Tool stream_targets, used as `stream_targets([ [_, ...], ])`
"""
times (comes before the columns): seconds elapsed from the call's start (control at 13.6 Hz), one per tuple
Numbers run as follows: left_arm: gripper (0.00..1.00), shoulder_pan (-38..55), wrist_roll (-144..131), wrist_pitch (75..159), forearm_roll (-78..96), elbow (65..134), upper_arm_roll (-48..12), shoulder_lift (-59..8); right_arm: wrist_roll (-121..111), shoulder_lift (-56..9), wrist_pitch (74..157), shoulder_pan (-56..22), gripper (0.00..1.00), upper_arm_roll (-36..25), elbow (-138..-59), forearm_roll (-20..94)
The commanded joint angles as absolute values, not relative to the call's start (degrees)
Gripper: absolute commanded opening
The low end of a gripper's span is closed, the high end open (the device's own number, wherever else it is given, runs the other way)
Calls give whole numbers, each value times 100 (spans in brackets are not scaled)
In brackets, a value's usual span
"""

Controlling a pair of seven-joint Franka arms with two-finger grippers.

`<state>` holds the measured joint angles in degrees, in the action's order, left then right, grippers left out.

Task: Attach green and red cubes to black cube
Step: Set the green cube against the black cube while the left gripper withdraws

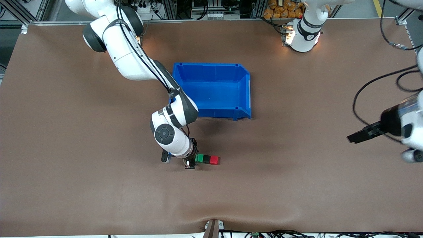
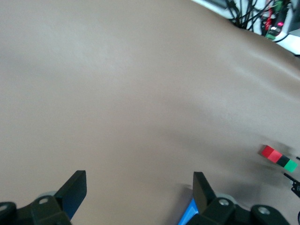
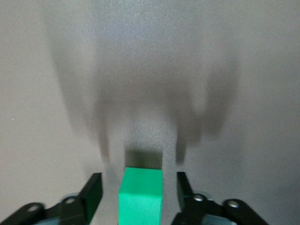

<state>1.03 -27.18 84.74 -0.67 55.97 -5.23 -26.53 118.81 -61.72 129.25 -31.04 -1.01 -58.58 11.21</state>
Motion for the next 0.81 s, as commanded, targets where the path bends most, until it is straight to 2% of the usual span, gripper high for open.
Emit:
stream_targets([
  [0.0, 100, -17, -2165, 8071, -316, 5774, -519, -2216, 11971, -6197, 12771, -3103, 100, -149, -5695, 1002],
  [0.15, 100, -333, -1043, 7937, -194, 5862, -580, -2092, 11726, -6021, 12474, -3032, 100, -158, -5695, 950],
  [0.37, 100, -474, -826, 7937, 86, 6353, -606, -1829, 10832, -5731, 11963, -2945, 100, -158, -5695, 643],
  [0.52, 100, -518, -791, 7989, 176, 6826, -598, -1540, 10172, -5643, 11892, -2822, 100, -158, -5713, 589],
  [0.74, 100, -624, -573, 8375, 176, 7609, -606, -1065, 8847, -5275, 11033, -2524, 100, -167, -5766, 554],
])
